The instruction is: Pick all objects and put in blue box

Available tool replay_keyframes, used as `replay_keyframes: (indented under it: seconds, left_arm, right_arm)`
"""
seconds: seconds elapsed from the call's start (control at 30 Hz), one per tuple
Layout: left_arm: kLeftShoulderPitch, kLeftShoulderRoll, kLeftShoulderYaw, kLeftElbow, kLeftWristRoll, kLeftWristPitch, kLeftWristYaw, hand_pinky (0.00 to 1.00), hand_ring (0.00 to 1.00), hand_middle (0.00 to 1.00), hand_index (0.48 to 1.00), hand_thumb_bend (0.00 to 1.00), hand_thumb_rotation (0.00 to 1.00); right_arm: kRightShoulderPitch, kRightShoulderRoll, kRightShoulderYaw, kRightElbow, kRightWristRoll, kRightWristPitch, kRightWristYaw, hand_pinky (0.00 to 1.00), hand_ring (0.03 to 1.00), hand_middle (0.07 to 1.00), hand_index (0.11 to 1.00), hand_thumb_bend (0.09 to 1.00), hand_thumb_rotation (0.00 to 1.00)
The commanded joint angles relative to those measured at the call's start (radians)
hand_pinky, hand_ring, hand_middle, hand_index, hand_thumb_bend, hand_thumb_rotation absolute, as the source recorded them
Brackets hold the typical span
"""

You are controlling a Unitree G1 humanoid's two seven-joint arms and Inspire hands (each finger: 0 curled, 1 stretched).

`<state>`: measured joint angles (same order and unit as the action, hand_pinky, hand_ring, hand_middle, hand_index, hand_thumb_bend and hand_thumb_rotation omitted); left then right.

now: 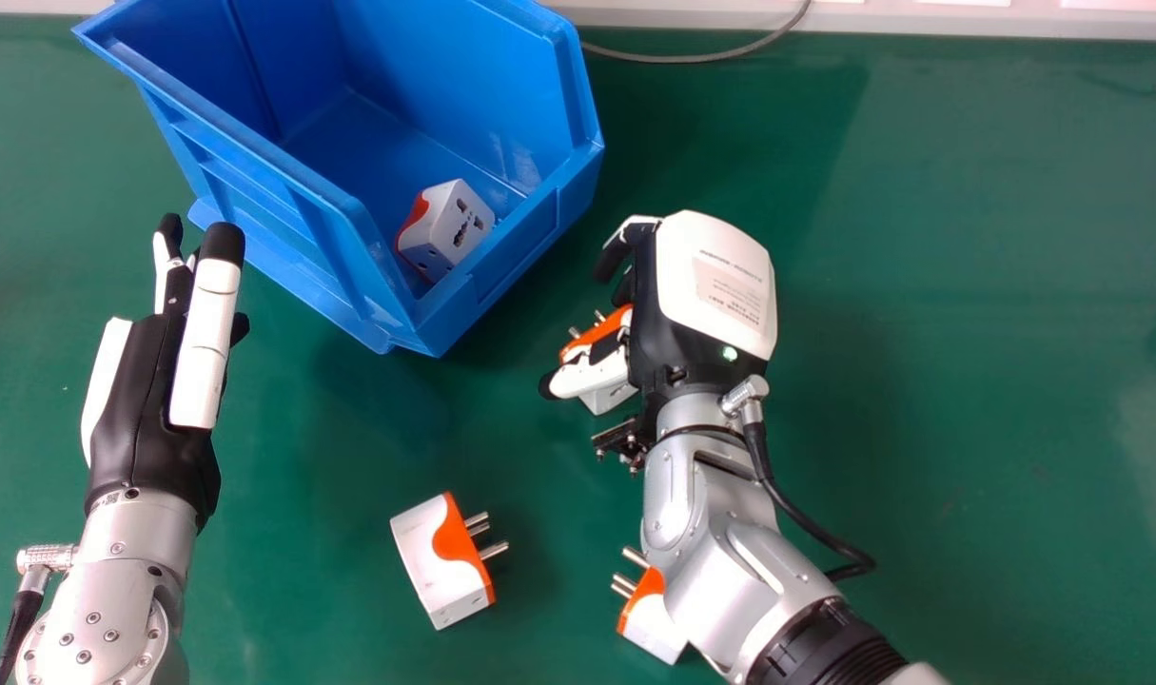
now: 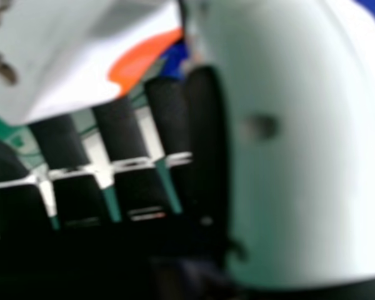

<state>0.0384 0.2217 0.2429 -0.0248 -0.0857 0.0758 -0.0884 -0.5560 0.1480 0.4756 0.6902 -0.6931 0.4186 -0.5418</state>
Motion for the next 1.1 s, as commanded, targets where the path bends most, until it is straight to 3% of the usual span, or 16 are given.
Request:
replay_keyframes:
  seconds: [0.0,0.23,0.43,0.7,0.93,1.07]
  left_arm:
    - [0.004,0.006,0.007,-0.029,0.000,-0.006,0.005,0.94,1.00,1.00,1.000,0.78,1.00]
    - [0.004,0.006,0.009,-0.025,0.003,-0.008,0.010,0.93,0.99,1.00,1.000,0.79,1.00]
    - [0.003,0.003,0.004,-0.031,0.014,-0.003,0.022,0.93,0.99,1.00,1.000,0.79,1.00]
    - [-0.002,0.003,-0.001,-0.022,0.015,-0.006,0.030,0.93,0.99,1.00,1.000,0.79,1.00]
    - [-0.005,0.004,-0.003,-0.015,0.003,-0.008,0.016,0.94,0.99,1.00,1.000,0.79,1.00]
    - [-0.006,0.006,0.000,-0.015,-0.002,-0.005,0.009,0.95,1.00,1.00,1.000,0.78,1.00]
  right_arm:
    - [-0.005,0.011,-0.001,-0.027,0.004,0.011,0.015,0.19,0.254,0.473,0.485,0.526,0.00]
    - [-0.001,0.010,0.000,-0.058,0.001,0.034,0.043,0.18,0.245,0.472,0.485,0.526,0.00]
    - [0.007,0.004,0.002,-0.081,-0.004,0.039,0.050,0.17,0.232,0.471,0.484,0.526,0.00]
    - [0.011,-0.008,0.000,-0.126,-0.010,0.041,0.063,0.17,0.231,0.471,0.483,0.526,0.00]
    - [0.034,-0.043,0.007,-0.340,-0.061,0.122,0.113,0.16,0.230,0.472,0.482,0.526,0.00]
    - [0.059,-0.052,0.006,-0.454,-0.086,0.139,0.105,0.17,0.242,0.393,0.492,0.518,0.00]
